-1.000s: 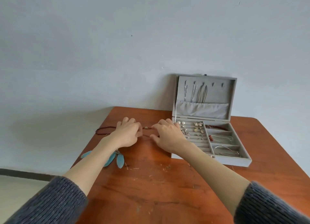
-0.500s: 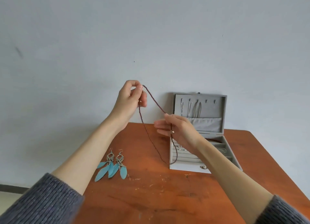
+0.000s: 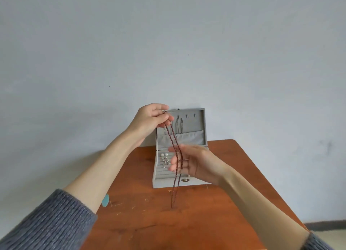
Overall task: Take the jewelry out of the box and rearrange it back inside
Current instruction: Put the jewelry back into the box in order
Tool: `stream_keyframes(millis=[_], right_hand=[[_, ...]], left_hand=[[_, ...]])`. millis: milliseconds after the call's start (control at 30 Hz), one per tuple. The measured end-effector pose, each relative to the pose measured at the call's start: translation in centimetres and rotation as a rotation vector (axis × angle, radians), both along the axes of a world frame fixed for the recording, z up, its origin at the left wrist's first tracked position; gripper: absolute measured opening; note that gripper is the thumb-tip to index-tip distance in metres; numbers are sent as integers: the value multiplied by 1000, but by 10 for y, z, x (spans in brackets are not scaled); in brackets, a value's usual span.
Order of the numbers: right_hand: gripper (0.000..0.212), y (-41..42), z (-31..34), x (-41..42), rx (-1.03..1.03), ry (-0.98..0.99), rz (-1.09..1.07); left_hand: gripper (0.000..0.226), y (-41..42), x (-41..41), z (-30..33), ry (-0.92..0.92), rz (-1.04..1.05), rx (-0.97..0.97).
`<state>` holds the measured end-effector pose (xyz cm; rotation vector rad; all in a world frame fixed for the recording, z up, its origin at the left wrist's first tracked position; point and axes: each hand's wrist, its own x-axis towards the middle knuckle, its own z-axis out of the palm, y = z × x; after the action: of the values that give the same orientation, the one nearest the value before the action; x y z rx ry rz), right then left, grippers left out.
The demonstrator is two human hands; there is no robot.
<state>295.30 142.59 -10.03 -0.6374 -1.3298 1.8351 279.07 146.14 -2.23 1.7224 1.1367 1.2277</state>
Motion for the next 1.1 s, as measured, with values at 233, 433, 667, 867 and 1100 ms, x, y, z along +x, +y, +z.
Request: stream_keyframes(millis=[233, 433, 667, 867, 1100], right_hand=[[24, -22, -20, 93, -85, -163, -145], [20, -30, -39, 159, -165, -279, -317], [18, -8, -55, 191, -346, -252, -387], [24, 13, -71, 205, -402, -259, -374], [22, 27, -77, 216, -378, -402, -396]], left_hand=[[14, 33, 66, -35, -101, -90, -237], [22, 69, 136, -63, -256, -86, -418], [23, 117, 190, -100, -181, -6, -406], [10, 150, 217, -133, -12, 13, -381], [7, 179, 238, -162, 165, 63, -338]])
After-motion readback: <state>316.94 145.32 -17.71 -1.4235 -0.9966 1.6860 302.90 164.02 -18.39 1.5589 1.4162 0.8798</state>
